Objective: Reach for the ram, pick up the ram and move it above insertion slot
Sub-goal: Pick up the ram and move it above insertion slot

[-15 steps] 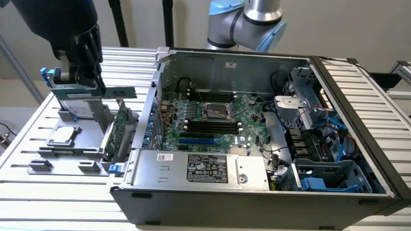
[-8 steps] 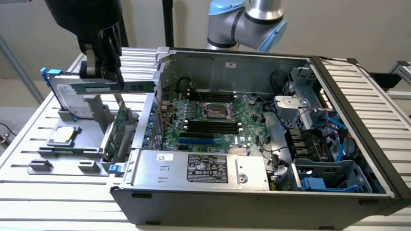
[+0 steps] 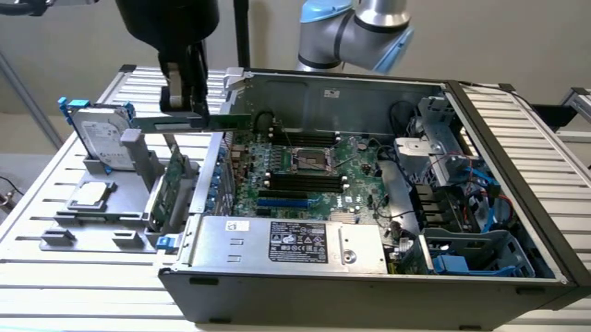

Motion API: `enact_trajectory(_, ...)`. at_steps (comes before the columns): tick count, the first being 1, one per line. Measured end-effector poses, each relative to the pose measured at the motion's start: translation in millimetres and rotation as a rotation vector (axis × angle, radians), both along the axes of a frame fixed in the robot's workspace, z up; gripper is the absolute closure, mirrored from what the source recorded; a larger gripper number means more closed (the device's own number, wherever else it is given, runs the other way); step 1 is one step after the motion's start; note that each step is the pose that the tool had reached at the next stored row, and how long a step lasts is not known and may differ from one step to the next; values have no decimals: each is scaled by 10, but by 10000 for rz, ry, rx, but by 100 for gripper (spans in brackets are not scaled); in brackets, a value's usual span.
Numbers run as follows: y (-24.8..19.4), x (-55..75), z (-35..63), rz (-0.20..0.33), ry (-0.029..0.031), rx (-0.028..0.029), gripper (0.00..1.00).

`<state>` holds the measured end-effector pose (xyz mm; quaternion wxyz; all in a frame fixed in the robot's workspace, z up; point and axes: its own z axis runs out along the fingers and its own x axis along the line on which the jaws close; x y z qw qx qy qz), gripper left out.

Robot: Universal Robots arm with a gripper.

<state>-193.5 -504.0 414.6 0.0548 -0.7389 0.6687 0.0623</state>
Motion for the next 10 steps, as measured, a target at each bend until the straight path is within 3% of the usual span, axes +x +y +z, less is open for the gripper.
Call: enact_trajectory(10,11,437,-1,0,24,7,87)
